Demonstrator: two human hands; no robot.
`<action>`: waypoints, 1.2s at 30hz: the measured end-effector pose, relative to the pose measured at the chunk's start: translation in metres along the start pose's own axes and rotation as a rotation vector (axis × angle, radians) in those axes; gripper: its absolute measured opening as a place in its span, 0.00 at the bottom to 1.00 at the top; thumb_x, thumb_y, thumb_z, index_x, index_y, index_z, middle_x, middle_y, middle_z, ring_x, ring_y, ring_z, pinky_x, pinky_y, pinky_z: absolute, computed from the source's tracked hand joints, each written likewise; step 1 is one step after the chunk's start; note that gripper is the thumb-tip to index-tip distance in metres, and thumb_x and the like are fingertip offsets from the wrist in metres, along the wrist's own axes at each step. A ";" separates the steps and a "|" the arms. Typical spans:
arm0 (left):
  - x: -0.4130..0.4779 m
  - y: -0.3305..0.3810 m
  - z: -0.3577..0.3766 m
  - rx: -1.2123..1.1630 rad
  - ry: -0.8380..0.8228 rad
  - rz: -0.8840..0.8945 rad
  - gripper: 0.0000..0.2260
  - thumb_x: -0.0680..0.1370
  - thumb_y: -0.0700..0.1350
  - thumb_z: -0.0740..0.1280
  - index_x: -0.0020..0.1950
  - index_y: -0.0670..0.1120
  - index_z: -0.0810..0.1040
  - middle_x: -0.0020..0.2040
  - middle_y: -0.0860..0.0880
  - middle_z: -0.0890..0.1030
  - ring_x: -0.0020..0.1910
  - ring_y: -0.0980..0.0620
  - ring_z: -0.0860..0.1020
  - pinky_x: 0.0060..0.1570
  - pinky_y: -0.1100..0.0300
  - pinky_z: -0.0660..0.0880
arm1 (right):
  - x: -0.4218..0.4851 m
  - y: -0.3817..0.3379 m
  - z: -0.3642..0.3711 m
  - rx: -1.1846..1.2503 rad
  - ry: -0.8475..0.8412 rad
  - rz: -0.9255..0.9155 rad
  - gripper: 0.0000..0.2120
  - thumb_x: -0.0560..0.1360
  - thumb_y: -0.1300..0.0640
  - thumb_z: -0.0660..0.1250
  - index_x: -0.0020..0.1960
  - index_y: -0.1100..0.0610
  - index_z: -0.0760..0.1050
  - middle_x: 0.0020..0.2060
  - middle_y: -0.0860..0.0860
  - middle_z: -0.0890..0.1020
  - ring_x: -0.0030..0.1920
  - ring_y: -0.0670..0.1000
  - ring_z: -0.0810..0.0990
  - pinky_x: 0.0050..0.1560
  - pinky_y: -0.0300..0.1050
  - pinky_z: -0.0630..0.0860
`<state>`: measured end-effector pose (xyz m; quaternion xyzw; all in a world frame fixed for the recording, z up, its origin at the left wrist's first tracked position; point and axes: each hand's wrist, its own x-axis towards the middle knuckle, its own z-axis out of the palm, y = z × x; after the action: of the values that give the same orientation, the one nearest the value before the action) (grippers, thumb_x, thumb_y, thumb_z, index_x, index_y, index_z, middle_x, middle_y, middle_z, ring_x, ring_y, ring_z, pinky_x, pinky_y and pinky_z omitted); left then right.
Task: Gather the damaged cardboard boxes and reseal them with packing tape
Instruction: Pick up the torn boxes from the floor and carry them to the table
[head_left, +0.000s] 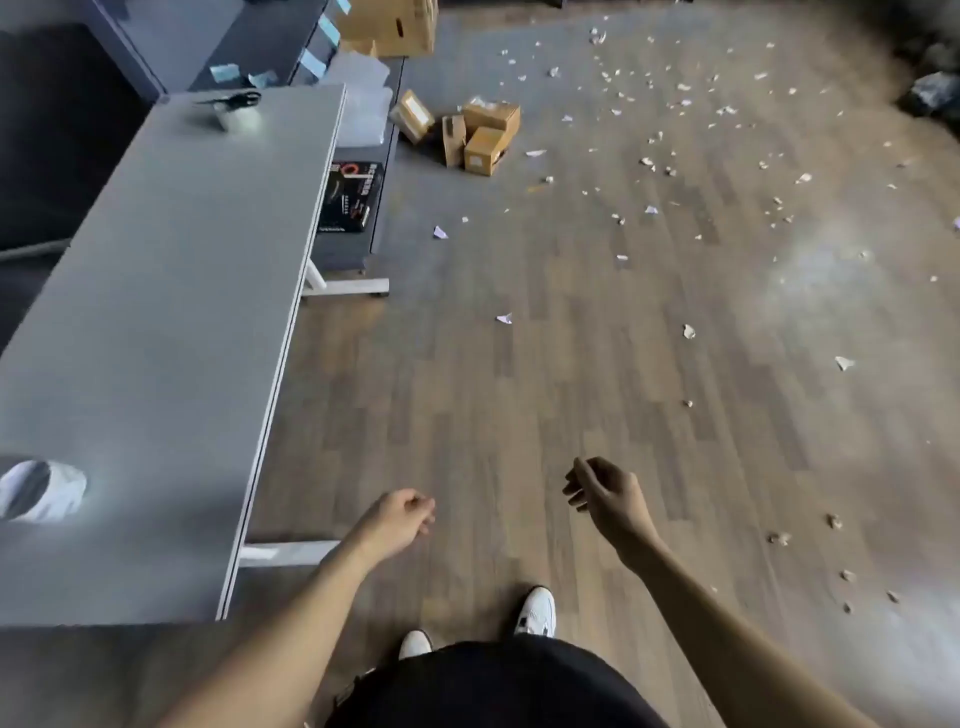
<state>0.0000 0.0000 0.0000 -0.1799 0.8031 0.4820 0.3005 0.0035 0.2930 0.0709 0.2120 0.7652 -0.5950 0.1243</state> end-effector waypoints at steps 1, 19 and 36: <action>0.006 -0.002 0.006 -0.002 0.011 0.004 0.12 0.82 0.39 0.64 0.38 0.44 0.77 0.31 0.52 0.81 0.30 0.53 0.77 0.49 0.46 0.77 | 0.004 0.002 -0.004 -0.006 -0.017 -0.006 0.15 0.83 0.59 0.61 0.43 0.68 0.78 0.33 0.55 0.82 0.29 0.46 0.77 0.31 0.36 0.74; 0.081 0.150 -0.024 0.031 0.085 0.090 0.12 0.82 0.41 0.62 0.40 0.44 0.79 0.37 0.49 0.82 0.34 0.52 0.78 0.49 0.55 0.75 | 0.153 -0.071 -0.044 -0.438 -0.120 -0.124 0.17 0.81 0.53 0.64 0.34 0.54 0.75 0.27 0.46 0.78 0.29 0.47 0.77 0.36 0.43 0.72; 0.289 0.409 -0.179 -0.075 0.238 0.384 0.13 0.83 0.44 0.61 0.42 0.42 0.80 0.38 0.47 0.82 0.33 0.53 0.79 0.40 0.62 0.74 | 0.376 -0.301 -0.028 0.011 0.179 -0.259 0.22 0.82 0.53 0.61 0.39 0.70 0.74 0.28 0.52 0.76 0.29 0.48 0.73 0.34 0.41 0.71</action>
<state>-0.5103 0.0345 0.1461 -0.0906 0.8338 0.5354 0.0995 -0.4678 0.3256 0.1694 0.1644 0.7908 -0.5891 -0.0232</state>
